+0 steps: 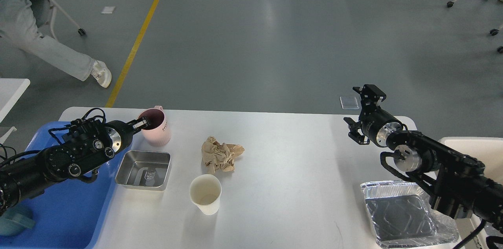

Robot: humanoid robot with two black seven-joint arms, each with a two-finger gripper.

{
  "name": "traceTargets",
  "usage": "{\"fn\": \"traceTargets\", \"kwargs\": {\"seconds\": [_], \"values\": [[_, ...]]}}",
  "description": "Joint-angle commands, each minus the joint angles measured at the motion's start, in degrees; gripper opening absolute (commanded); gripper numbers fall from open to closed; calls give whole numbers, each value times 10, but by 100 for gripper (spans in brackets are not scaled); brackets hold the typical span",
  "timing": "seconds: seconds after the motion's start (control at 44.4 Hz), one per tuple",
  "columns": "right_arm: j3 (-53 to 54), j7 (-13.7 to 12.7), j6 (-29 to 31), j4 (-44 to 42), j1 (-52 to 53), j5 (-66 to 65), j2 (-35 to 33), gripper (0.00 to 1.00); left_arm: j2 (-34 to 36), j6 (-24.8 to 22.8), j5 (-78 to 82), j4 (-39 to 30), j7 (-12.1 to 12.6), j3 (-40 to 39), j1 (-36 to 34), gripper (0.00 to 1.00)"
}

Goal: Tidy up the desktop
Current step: 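Grasp the pink mug by its handle with the left gripper, then lift the pink mug and lower it into the blue tray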

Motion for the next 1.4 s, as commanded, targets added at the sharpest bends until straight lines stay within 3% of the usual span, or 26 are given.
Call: {"fn": "traceTargets", "kwargs": {"seconds": [0.0,0.158,0.473,0.743,0.991,1.081,1.373], "values": [[0,0,0,0,-1,0,-1,100,1,-4,0,0,-2,0,0,33],[0,0,0,0,-1,0,-2,100,1,-10,0,-1,-5,0,0,23],[0,-1,0,0,-1,0,-6,100,0,-14,0,0,-9,0,0,16],[0,-2,1,0,-1,0,-11,100,0,-21,0,0,-12,0,0,1],[0,-2,1,1,0,0,-14,100,5,-41,-3,0,-14,-2,-2,0],[0,-3,1,1,0,0,-14,100,9,-50,-4,-2,-25,-6,-5,0],[0,-3,1,1,1,0,-14,100,87,-139,-7,-41,-35,-37,-44,0]]}}
